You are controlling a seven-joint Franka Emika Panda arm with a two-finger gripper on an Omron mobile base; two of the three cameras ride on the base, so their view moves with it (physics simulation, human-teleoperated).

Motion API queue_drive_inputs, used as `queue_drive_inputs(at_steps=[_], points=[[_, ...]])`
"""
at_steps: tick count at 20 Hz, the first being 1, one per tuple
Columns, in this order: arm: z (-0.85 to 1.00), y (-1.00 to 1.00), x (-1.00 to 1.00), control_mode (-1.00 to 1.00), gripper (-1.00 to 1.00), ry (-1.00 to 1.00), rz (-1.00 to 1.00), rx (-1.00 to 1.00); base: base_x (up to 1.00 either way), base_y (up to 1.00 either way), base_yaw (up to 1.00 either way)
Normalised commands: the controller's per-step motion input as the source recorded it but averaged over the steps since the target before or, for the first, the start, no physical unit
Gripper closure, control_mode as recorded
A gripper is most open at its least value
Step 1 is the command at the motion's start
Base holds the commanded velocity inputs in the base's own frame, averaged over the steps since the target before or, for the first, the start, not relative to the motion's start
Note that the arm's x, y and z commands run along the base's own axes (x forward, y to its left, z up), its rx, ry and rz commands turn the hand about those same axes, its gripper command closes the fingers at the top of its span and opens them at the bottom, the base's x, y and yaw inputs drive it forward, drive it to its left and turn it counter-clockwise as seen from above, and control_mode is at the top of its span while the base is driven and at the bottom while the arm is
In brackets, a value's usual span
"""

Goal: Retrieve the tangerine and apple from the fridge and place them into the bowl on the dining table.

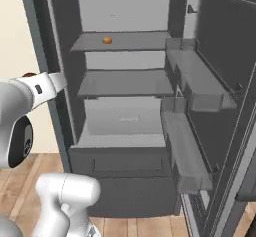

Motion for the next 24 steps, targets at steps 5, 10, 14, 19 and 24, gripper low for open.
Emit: queue_drive_inputs(at_steps=[5, 10, 14, 19, 24], points=[[0.00, 0.00, 0.00, 1.00, 1.00, 0.00, 0.00, 0.00, -0.24, 0.94, 0.79], [0.00, 0.00, 0.00, 1.00, 1.00, 0.00, 0.00, 0.00, -0.14, 0.92, 0.79], [0.00, 0.00, 0.00, 1.00, 1.00, 0.00, 0.00, 0.00, 0.00, 0.90, 0.76], [0.00, 0.00, 0.00, 1.00, 1.00, 0.00, 0.00, 0.00, -0.08, 0.75, 0.77], [0.00, 0.00, 0.00, 1.00, 1.00, 0.00, 0.00, 0.00, -0.57, 0.47, 0.74]])
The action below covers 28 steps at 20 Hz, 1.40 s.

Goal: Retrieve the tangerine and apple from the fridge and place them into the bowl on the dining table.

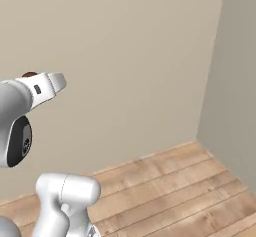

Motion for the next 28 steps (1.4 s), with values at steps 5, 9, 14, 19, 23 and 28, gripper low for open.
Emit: queue_drive_inputs(at_steps=[5, 9, 14, 19, 23, 28], points=[[0.00, 0.00, 0.00, 1.00, 1.00, 0.00, 0.00, 0.00, -0.97, 0.40, 0.62], [0.00, 0.00, 0.00, 1.00, 1.00, 0.00, 0.00, 0.00, -0.91, 0.54, 0.61], [0.00, 0.00, 0.00, 1.00, 1.00, 0.00, 0.00, 0.00, -0.49, 0.56, 0.63], [0.00, 0.00, 0.00, 1.00, 1.00, 0.00, 0.00, 0.00, -0.10, 0.60, 0.60], [0.00, 0.00, 0.00, 1.00, 1.00, 0.00, 0.00, 0.00, 0.00, 0.63, 0.57], [0.00, 0.00, 0.00, 1.00, 1.00, 0.00, 0.00, 0.00, 0.00, 0.63, 0.56]])
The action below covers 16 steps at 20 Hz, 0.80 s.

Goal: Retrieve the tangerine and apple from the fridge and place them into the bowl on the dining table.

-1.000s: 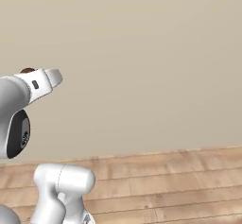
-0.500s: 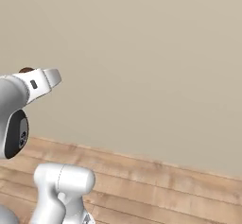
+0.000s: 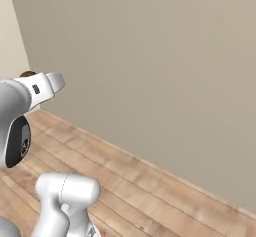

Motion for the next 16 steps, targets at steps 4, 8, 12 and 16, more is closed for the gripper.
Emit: queue_drive_inputs(at_steps=[4, 8, 12, 16], points=[[0.00, 0.00, 0.00, 1.00, 1.00, 0.00, 0.00, 0.00, 0.09, 0.61, 0.53], [0.00, 0.00, 0.00, 1.00, 1.00, 0.00, 0.00, 0.00, 0.35, 0.57, 0.49], [0.00, 0.00, 0.00, 1.00, 1.00, 0.00, 0.00, 0.00, 0.47, 0.55, 0.52], [0.00, 0.00, 0.00, 1.00, 1.00, 0.00, 0.00, 0.00, 0.54, 0.52, 0.58]])
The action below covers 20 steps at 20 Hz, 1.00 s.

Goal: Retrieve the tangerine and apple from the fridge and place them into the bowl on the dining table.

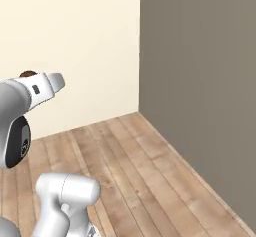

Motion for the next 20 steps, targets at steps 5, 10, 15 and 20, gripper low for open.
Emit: queue_drive_inputs(at_steps=[5, 10, 15, 20], points=[[0.00, 0.00, 0.00, 1.00, 1.00, 0.00, 0.00, 0.00, 0.57, 0.44, 0.64], [0.00, 0.00, 0.00, 1.00, 1.00, 0.00, 0.00, 0.00, 0.70, 0.36, 0.63], [0.00, 0.00, 0.00, 1.00, 1.00, 0.00, 0.00, 0.00, 0.98, 0.27, 0.57], [0.00, 0.00, 0.00, 1.00, 1.00, 0.00, 0.00, 0.00, 0.98, 0.23, 0.54]])
